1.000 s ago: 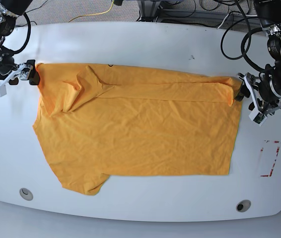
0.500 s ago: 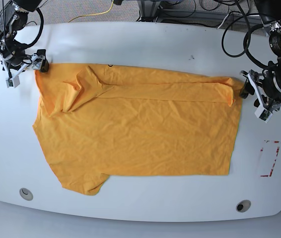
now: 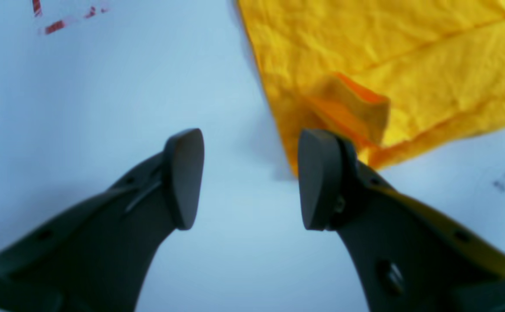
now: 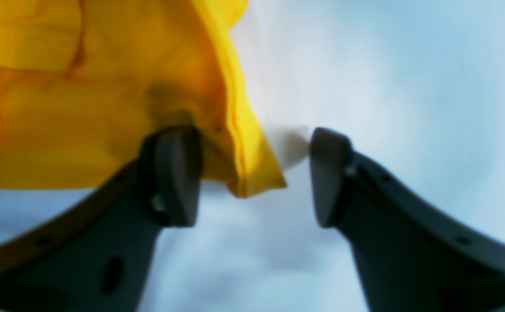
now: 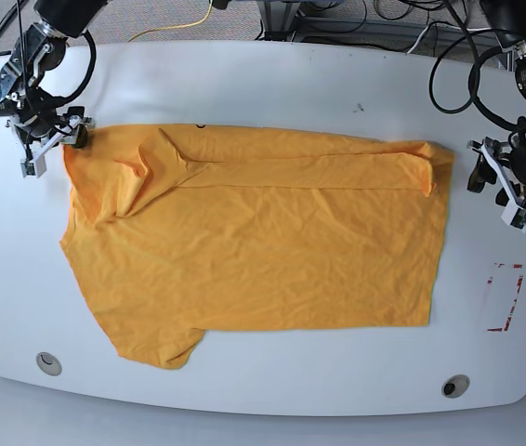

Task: Layout the t-shirt on the table in an organized manner, then fold the t-shirt properly
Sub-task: 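Move the left gripper to the folded edge and grasp it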

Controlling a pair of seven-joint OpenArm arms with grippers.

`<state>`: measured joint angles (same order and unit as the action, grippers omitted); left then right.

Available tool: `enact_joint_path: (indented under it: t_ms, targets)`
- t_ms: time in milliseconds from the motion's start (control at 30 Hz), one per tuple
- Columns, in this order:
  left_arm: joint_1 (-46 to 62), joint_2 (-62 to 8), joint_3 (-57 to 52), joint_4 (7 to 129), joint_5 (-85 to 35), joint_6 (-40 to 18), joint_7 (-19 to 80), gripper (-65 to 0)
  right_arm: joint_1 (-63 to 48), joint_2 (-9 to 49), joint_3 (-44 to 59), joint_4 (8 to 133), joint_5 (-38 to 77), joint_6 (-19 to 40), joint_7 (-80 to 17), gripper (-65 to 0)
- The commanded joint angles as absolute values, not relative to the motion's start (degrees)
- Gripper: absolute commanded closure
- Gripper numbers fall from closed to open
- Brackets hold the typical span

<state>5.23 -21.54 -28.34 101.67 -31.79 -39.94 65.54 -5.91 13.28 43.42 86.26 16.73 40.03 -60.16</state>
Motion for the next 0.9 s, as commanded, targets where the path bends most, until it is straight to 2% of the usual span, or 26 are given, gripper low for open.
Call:
enact_joint_path:
  t_ms: [0, 100, 367, 700, 867]
  targets:
    - [4.8, -22.5, -28.4, 99.7, -32.6, -40.0, 63.4, -32.9, -5.7, 13.8, 43.6, 87.0, 16.6, 40.0, -60.4, -21.1]
    - [4.7, -22.5, -27.3, 96.7, -32.6, -40.0, 63.0, -32.9, -5.7, 13.8, 43.6, 87.0, 16.7, 40.0, -60.4, -16.6]
    - [4.8, -22.0, -21.8, 94.3, -33.1, -40.0, 63.0, -32.8, -6.0, 13.7, 43.6, 87.0, 16.7, 40.0, -60.4, -22.8]
    - [7.3, -19.6, -20.4, 94.0, -32.3, -40.0, 63.0, -32.8, -6.1, 13.1, 43.6, 87.0, 16.8, 40.0, -60.4, -22.5]
    - [8.4, -19.2, -18.9, 94.0, -28.0, -40.0, 62.4, -32.8, -6.1, 13.1, 43.6, 87.0, 16.8, 40.0, -60.4, -22.5]
